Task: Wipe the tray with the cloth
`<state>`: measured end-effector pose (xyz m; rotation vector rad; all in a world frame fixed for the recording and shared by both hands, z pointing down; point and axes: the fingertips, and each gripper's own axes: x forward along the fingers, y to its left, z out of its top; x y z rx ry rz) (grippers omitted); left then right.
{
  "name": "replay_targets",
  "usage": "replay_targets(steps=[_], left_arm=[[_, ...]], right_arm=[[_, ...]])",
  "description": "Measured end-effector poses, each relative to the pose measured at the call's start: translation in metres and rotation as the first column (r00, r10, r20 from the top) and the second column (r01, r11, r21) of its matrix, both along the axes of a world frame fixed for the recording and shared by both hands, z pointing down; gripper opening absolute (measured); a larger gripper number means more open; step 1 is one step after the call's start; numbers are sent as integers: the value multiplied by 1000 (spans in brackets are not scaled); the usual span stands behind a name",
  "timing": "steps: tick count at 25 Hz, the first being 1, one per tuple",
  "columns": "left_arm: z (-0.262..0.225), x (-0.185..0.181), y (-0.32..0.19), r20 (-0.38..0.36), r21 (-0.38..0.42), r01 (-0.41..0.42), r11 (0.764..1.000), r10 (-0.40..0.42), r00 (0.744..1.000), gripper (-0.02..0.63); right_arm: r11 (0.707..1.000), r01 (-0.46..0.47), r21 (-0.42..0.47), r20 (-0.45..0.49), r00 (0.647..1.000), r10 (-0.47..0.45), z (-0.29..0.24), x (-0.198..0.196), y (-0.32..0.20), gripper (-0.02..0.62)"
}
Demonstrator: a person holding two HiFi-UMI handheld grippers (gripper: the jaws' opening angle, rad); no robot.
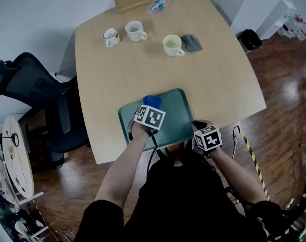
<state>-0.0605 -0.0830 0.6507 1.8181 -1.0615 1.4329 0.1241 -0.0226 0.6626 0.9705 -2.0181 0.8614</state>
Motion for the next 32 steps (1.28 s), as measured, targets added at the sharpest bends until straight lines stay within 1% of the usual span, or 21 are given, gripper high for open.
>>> replay_targets(steps=[5, 10, 13, 16, 19, 22, 27, 30, 32], left_arm=[[0, 64, -12, -3, 0, -125, 992, 125, 992, 143], [0, 119, -16, -8, -4, -228, 974, 228, 974, 143], [1, 136, -17, 1, -2, -267, 964, 267, 964, 144], [-1, 139, -14, -24, 6, -261, 965, 261, 965, 144], [-3, 125, -5, -64, -4, -221, 975, 220, 973, 144], [-2, 96, 7, -73, -12, -176, 984, 175, 982, 144], [-1, 17, 32, -41, -15, -91, 996, 90, 995, 147], [0, -35, 52, -4, -10, -36, 999, 36, 999, 149], [0, -65, 64, 27, -3, -15, 1000, 15, 1000, 152]], right_arm=[[1000, -1, 7, 11, 1000, 1, -2, -1, 2, 39], [1000, 2, 16, 21, 1000, -3, -2, 0, 3, 38], [1000, 9, 19, 22, 1000, -9, -3, 3, 4, 40], [1000, 11, 16, 21, 1000, -11, -2, 7, 5, 38], [1000, 3, 2, 30, 1000, -4, -5, 8, 5, 38], [1000, 7, -11, 26, 1000, -7, -1, 14, 4, 38], [1000, 8, -17, 16, 1000, -8, 1, 14, 0, 38], [1000, 4, -17, 5, 1000, -4, 2, 12, -1, 38], [1000, 2, -20, -1, 1000, -2, 1, 11, -2, 38]])
